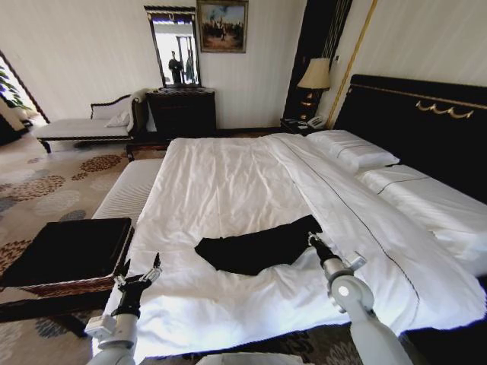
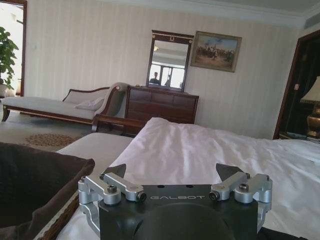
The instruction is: Fold the clothes on the bed and place them into the basket.
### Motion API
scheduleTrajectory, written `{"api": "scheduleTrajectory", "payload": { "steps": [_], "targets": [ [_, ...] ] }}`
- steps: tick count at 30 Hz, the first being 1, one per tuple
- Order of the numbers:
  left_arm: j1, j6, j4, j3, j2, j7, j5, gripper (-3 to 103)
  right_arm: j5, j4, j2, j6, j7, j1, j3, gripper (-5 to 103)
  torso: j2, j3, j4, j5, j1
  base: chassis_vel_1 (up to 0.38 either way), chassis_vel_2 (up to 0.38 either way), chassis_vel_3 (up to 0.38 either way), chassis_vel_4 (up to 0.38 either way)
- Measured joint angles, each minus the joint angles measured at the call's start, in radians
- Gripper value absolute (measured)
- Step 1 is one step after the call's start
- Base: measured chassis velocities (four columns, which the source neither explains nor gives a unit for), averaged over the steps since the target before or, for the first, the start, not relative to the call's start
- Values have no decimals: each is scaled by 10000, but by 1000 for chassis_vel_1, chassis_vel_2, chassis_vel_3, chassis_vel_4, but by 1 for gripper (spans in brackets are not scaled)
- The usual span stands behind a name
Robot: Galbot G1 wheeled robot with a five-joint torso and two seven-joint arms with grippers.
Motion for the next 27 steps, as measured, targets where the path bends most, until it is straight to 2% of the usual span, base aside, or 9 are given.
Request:
{"api": "scheduleTrajectory", "payload": {
  "steps": [6,7,11,18,27],
  "targets": [
    [74,104,-364,-166,35,-1,-59,100,-99,138,461,-6,170,651,-1546,5,0,0,2,-1,0,0,0,0,0],
    [74,104,-364,-166,35,-1,-59,100,-99,138,461,-6,170,651,-1546,5,0,0,2,-1,0,0,0,0,0],
    [27,157,-412,-279,109,-44,-83,100,518,-10,880,-151,535,1085,-2507,5,0,0,3,-2,1,0,0,0,0],
    [-37,250,-505,-352,227,-110,-163,100,432,-601,1465,-157,542,1228,-3240,5,0,0,0,-1,-1,0,0,0,0],
    [-127,351,-686,-223,302,-276,-157,100,-223,-1532,2540,-64,354,1650,-3928,5,0,0,1,-1,0,0,0,0,0]
  ]
}}
